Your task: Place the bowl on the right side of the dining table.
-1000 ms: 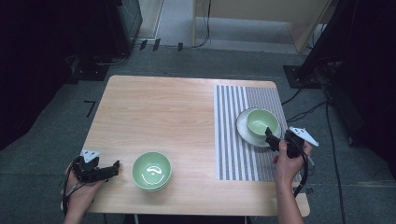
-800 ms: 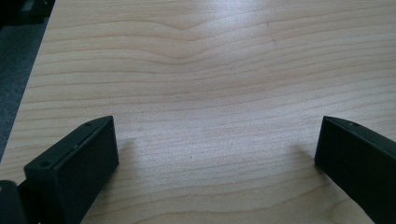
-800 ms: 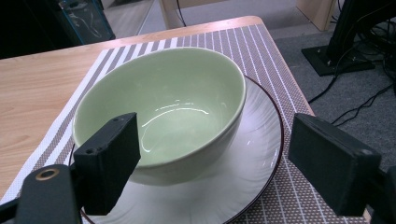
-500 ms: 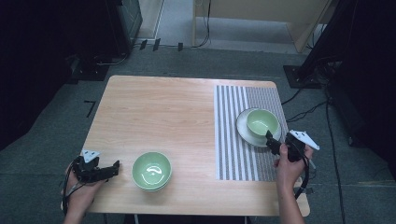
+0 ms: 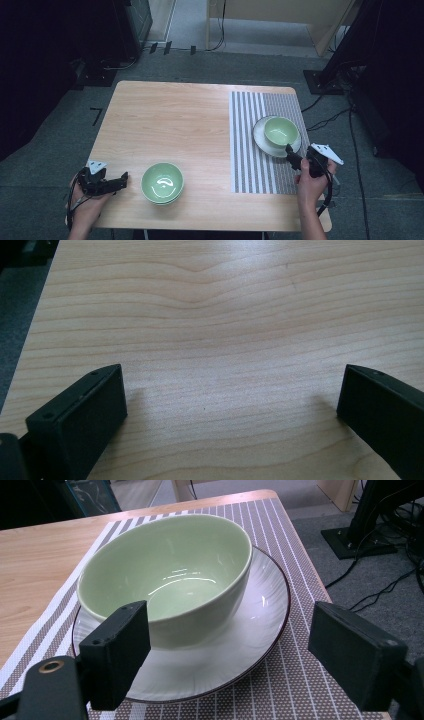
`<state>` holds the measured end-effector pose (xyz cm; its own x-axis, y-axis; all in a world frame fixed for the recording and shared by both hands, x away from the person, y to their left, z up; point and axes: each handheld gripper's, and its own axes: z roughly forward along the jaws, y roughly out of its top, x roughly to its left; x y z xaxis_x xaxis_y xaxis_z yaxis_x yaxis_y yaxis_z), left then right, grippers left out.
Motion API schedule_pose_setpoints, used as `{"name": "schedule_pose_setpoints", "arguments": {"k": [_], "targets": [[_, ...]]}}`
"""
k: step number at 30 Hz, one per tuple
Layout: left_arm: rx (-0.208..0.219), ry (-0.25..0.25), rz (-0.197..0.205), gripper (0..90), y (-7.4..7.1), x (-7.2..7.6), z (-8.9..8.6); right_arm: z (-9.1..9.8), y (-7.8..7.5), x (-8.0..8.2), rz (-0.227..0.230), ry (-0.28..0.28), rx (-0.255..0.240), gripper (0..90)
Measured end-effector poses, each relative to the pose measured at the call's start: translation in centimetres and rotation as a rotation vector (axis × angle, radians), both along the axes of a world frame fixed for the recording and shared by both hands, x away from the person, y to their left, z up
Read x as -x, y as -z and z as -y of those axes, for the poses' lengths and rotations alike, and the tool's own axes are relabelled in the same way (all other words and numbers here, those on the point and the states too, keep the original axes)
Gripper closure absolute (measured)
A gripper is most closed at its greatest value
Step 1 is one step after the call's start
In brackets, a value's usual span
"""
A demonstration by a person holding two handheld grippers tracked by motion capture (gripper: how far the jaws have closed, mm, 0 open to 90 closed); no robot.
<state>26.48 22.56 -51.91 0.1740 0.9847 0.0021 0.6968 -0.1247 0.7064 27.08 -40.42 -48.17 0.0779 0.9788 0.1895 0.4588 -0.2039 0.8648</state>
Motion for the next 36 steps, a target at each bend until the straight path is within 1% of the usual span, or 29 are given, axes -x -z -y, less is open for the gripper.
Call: {"name": "schedule_pose_setpoints", "arguments": {"k": [13,25,36], "targets": [[0.0,0.0,0.0,0.0,0.0,0.0,0.0,0.0,0.3,0.7,-0.01,-0.003,0.017,16.7],[0.0,0.0,0.0,0.0,0.0,0.0,0.0,0.3,0.5,1.6,-0.018,0.001,0.021,16.7],[0.0,0.0,0.0,0.0,0.0,0.0,0.0,0.4,1.1,2.5,-0.041,-0.014,0.05,16.7]]}}
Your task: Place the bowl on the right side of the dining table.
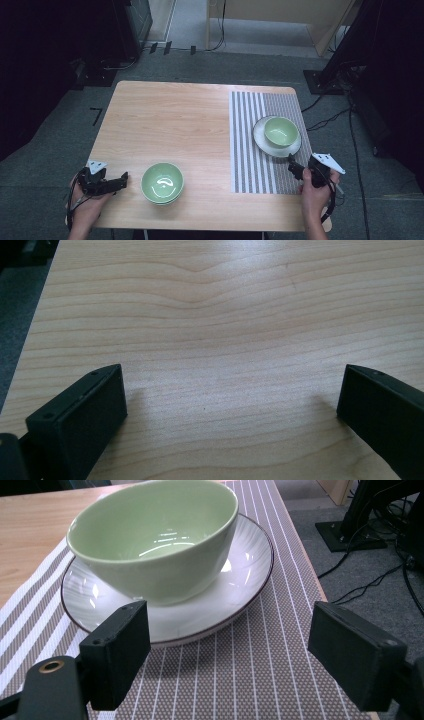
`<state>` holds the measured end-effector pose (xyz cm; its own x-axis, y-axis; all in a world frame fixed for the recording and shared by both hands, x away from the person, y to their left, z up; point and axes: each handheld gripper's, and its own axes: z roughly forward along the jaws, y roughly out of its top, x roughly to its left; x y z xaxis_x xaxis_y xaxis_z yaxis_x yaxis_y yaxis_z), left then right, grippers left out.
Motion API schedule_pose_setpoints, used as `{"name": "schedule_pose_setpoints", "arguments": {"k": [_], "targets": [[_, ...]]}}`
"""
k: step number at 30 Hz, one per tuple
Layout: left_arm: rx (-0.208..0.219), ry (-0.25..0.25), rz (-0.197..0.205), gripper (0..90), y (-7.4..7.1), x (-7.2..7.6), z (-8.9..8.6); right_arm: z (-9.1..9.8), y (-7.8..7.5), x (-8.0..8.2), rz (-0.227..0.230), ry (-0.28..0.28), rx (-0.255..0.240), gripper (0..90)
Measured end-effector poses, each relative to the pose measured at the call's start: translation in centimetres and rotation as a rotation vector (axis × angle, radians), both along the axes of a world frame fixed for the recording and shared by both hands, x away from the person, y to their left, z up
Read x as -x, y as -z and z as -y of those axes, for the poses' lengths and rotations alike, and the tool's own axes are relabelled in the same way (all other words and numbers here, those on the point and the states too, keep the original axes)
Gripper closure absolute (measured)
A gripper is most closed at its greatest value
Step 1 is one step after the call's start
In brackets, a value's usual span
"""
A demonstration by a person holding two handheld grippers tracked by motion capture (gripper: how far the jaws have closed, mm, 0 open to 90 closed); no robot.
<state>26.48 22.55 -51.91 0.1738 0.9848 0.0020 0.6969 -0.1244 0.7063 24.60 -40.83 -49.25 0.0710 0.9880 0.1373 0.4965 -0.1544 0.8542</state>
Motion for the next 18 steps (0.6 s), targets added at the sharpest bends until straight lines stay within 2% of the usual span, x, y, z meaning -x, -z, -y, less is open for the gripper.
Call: {"name": "schedule_pose_setpoints", "arguments": {"k": [18], "targets": [[0.0,0.0,0.0,0.0,0.0,0.0,0.0,0.9,1.3,1.8,-0.052,0.002,0.012,16.7]]}}
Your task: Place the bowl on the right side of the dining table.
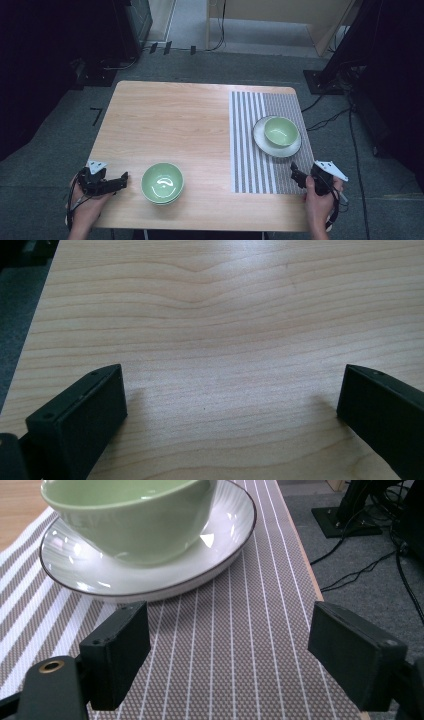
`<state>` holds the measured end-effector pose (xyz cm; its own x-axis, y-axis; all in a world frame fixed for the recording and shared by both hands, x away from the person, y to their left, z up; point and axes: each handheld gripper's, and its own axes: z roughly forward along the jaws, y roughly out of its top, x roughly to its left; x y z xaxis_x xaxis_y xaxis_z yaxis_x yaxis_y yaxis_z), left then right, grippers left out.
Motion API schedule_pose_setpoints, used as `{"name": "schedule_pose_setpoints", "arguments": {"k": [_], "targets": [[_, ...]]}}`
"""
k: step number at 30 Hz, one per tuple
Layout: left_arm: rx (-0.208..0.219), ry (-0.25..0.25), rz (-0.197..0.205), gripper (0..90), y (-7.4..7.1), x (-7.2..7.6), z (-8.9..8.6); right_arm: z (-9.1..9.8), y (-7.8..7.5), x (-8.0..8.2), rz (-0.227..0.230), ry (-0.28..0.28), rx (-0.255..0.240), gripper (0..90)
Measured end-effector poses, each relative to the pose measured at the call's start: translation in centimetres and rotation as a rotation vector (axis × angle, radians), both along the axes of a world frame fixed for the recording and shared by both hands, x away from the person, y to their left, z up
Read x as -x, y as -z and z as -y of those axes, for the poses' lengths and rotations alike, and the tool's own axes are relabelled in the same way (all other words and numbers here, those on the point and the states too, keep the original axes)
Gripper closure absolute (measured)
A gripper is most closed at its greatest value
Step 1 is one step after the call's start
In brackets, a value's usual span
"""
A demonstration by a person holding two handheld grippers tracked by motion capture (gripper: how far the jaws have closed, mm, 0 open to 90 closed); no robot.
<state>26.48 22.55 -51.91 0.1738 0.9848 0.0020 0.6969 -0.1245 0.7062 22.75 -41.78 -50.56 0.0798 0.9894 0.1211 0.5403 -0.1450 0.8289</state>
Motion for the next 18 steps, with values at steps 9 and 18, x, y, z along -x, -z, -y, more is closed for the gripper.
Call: {"name": "schedule_pose_setpoints", "arguments": {"k": [9,18], "targets": [[0.0,0.0,0.0,0.0,0.0,0.0,0.0,0.4,1.0,0.7,-0.039,0.004,0.014,16.7],[0.0,0.0,0.0,0.0,0.0,0.0,0.0,0.1,1.9,0.3,-0.158,0.001,0.07,16.3]]}}
